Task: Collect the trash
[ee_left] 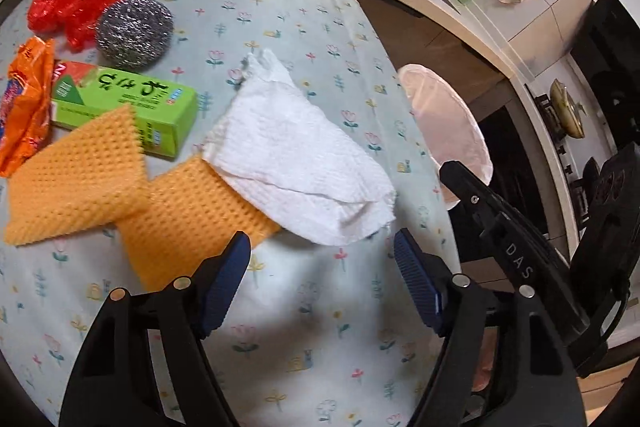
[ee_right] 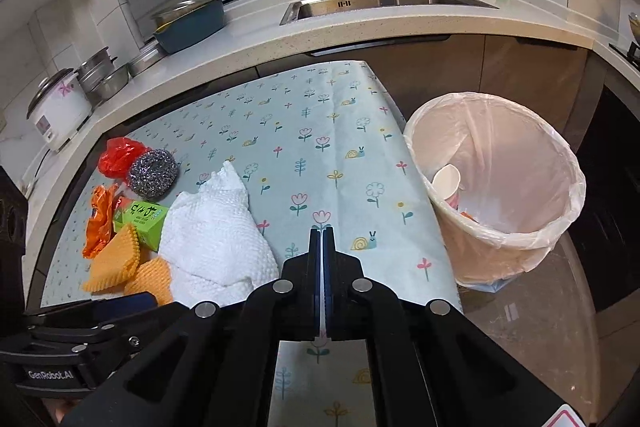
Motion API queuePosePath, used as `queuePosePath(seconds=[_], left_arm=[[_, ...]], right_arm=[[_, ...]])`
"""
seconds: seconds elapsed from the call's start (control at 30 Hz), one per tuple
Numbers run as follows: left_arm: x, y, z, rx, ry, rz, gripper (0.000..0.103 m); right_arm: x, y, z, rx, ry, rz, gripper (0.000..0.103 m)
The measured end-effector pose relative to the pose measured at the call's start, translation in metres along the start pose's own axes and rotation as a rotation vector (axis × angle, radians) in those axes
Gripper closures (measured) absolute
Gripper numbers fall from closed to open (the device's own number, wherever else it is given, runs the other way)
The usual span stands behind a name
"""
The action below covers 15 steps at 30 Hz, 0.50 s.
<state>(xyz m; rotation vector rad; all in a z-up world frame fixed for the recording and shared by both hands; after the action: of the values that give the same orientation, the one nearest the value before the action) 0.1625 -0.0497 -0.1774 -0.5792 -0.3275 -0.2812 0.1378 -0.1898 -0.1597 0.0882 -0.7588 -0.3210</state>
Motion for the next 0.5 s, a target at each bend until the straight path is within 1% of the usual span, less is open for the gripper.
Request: queuePosePath(seconds=[0.03,0.07,0.1,0.13,0.17,0.2,0.23,0.27,0.33,0.43,0.5], left_arm=[[0.001,-0.003,-0.004,-0.016,0.003,0.010,0.035],[0.002,-0.006,-0.009,-0.022,0.009,0.020,0.043],[0.003,-0.007,-0.014,-0.030,0.016,0.029,0.048],[0.004,-0.008,-0.019,-0.043,0.027,0.041,0.061],[0.004,-0.008,-0.021,-0.048,0.035,0.051,0.076],[0.005,-0.008,-0.022,-0.056,0.039,0.054,0.083],[0.004,-0.008,-0.022,-0.058,0.041,0.049,0.092],[0.004,-0.008,-0.020,-0.051,0.040,0.039,0.097],[0.005,-0.007,-0.014,-0.029,0.023,0.012,0.100],[0.007,-0.005,-0.005,0.012,0.000,-0.026,0.101],[0.008,-0.001,-0.002,0.031,-0.005,-0.033,0.101]], right_arm=[[-0.001,-0.002,0.002,0.004,0.000,-0.001,0.097],[-0.002,-0.003,0.004,0.012,0.003,0.000,0.096],[-0.004,-0.003,0.005,0.020,0.006,0.000,0.095],[-0.005,-0.004,0.006,0.027,0.010,0.001,0.092],[-0.007,-0.002,0.006,0.038,0.014,0.003,0.086],[-0.008,0.000,0.007,0.055,0.018,0.007,0.084],[-0.010,0.003,0.007,0.071,0.023,0.012,0.078],[-0.012,0.007,0.006,0.086,0.028,0.022,0.074],[-0.016,0.018,0.004,0.117,0.039,0.048,0.074],[-0.024,0.034,-0.002,0.147,0.056,0.092,0.074],[-0.028,0.042,-0.007,0.168,0.072,0.102,0.074]])
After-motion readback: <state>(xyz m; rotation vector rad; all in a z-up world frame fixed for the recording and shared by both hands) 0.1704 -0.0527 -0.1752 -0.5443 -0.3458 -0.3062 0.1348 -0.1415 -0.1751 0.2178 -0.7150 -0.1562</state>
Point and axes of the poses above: each gripper's, at about its wrist camera, not at the fingertips, and z roughly against the way its jaws point, y to its left, x to its top, the point moved 7 cm from there along -z, roughly the way its jaws point, and after that the axes turned 2 degrees about -x, right-handed, at the moved point
